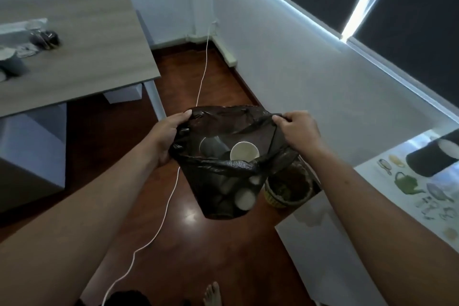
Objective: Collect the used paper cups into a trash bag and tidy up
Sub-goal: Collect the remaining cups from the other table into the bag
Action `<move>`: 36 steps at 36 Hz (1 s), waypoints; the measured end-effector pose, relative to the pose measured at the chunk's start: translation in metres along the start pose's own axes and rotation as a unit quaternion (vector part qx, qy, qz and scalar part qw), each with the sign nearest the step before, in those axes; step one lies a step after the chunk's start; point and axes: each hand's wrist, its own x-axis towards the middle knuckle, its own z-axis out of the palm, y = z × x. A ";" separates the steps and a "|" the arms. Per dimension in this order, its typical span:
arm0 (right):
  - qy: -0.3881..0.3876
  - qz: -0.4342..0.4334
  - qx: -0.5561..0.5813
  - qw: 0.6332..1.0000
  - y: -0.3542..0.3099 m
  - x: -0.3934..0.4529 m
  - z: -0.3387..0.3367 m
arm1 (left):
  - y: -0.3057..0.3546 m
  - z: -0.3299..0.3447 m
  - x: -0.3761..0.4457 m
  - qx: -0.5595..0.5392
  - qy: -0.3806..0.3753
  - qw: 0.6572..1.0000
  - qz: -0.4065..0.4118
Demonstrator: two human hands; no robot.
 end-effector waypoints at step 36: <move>-0.043 -0.228 -0.010 0.973 -0.311 0.259 0.200 | 0.202 -0.278 0.128 -0.102 0.196 0.970 0.099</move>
